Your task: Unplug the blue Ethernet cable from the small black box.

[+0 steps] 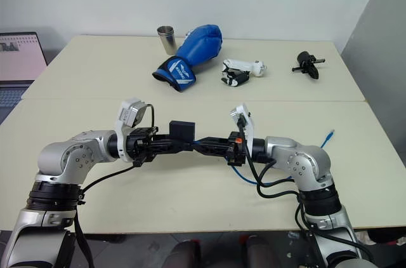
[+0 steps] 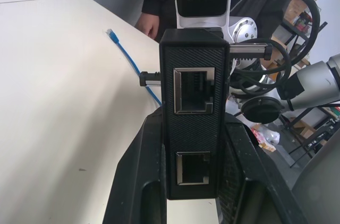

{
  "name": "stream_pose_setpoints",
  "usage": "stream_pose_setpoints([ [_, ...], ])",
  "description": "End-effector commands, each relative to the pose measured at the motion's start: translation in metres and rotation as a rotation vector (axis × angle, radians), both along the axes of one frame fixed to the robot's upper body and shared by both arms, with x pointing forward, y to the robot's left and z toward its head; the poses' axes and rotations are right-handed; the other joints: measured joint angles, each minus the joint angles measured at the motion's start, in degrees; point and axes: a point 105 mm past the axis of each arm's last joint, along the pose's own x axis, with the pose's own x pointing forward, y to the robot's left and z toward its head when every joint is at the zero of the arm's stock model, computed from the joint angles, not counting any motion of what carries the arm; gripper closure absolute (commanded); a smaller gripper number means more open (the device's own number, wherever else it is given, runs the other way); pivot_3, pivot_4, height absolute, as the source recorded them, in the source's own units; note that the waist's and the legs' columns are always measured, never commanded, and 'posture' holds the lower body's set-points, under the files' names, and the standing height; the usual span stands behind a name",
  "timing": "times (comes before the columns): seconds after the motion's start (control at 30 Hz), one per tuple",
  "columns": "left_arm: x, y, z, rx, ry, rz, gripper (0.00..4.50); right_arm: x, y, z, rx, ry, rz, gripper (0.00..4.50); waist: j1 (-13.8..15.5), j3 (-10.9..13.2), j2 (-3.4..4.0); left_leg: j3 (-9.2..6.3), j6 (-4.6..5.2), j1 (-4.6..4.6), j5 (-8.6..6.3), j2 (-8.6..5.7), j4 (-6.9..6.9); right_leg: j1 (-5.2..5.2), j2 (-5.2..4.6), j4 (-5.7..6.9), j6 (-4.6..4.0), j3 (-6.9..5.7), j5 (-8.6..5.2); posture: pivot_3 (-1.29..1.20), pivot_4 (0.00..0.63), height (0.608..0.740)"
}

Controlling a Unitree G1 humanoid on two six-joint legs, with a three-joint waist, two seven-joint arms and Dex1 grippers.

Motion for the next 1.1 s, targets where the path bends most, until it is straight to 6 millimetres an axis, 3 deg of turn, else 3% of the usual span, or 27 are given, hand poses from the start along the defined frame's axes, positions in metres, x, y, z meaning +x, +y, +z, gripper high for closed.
stream_pose_setpoints([
  [0.03,-0.002,0.002,0.008,-0.01,-0.032,-0.009,3.71,-0.006,0.0,0.007,0.016,-0.012,0.024,4.12,0.0,0.0,0.0,0.0,0.0,0.0,0.0,0.0,0.0,0.0,0.0,0.0,0.0,0.0,0.0,0.0,0.15,0.74],
  [0.2,0.004,0.023,0.008,0.036,-0.048,0.064,3.71,-0.005,-0.021,0.0,-0.022,0.02,-0.007,4.19,0.0,0.0,0.0,0.0,0.0,0.0,0.0,0.0,0.0,0.0,0.0,0.0,0.0,0.0,0.0,0.0,0.15,0.74],
  [0.27,0.007,0.029,0.008,0.046,-0.054,0.089,3.71,-0.005,-0.029,-0.003,-0.038,0.028,-0.022,4.49,0.01,0.01,0.02,0.01,0.0,0.0,0.0,-0.01,-0.01,0.0,0.0,-0.01,0.0,0.01,0.0,0.0,0.15,0.74],
  [0.53,0.006,0.03,0.007,0.039,-0.058,0.118,3.71,0.016,-0.053,-0.001,-0.045,0.0,-0.162,4.5,-0.04,0.02,0.02,0.01,0.0,0.0,0.0,0.0,-0.01,0.0,0.0,-0.01,0.0,0.01,0.0,0.0,0.15,0.74],
  [1.1,0.002,0.008,0.004,0.015,-0.06,0.054,3.71,-0.008,-0.033,0.018,0.003,-0.072,-0.063,4.5,0.01,0.02,0.02,0.0,0.0,-0.01,0.0,0.0,-0.01,0.0,0.0,-0.02,0.01,0.01,0.0,0.0,0.15,0.74],
])
